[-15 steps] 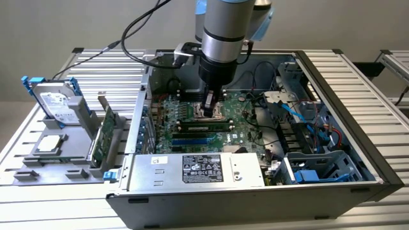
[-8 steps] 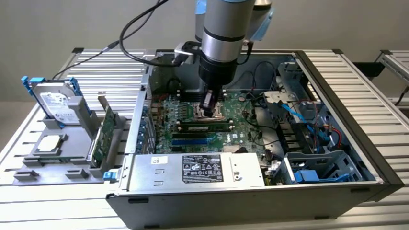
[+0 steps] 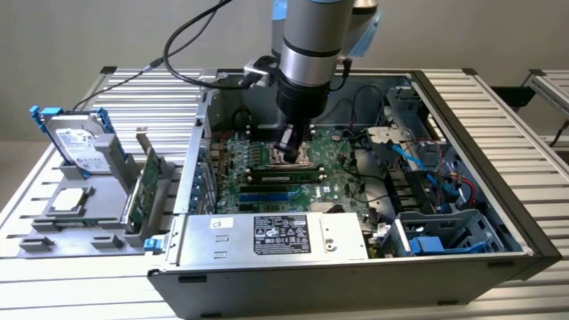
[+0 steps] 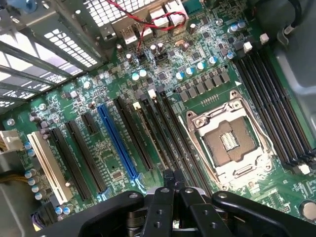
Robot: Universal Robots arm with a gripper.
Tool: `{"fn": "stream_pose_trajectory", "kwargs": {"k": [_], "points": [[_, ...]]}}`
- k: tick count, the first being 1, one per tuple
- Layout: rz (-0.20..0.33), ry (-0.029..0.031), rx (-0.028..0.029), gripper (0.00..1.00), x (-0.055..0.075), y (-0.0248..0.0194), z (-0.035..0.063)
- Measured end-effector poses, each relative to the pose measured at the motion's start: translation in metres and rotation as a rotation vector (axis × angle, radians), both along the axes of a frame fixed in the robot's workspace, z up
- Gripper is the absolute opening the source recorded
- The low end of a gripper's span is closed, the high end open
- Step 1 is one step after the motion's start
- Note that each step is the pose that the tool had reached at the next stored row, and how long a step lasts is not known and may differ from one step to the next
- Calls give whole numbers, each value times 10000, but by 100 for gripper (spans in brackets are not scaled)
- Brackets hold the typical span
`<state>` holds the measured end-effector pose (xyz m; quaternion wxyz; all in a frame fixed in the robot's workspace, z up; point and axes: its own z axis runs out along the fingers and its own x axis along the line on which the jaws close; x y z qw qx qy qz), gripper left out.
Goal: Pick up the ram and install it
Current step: 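Press down the ram until it locks into place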
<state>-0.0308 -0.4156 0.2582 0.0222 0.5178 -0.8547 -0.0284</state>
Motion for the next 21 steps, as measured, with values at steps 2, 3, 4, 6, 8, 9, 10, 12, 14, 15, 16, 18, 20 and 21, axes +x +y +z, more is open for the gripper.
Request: {"fn": "stream_pose_trajectory", "kwargs": {"k": [2,3,4,6,8,9,10,12,14,15,16,18,20,21], "points": [[-240,0,-35,11,0,0,0],[-359,0,-50,11,0,0,0],[-477,0,-66,11,0,0,0],[-719,-1,-97,11,0,0,0],[-975,-1,-126,11,0,0,0],[-1096,-1,-138,11,0,0,0],[-1224,-1,-149,11,0,0,0],[-1492,0,-166,11,0,0,0],[-1775,1,-176,11,0,1,-1],[-1934,2,-183,11,0,1,0],[-2081,3,-187,11,0,0,0],[-2383,5,-196,11,0,1,-1],[-2691,7,-204,11,0,0,-3],[-2847,7,-208,11,0,0,-4]]}}
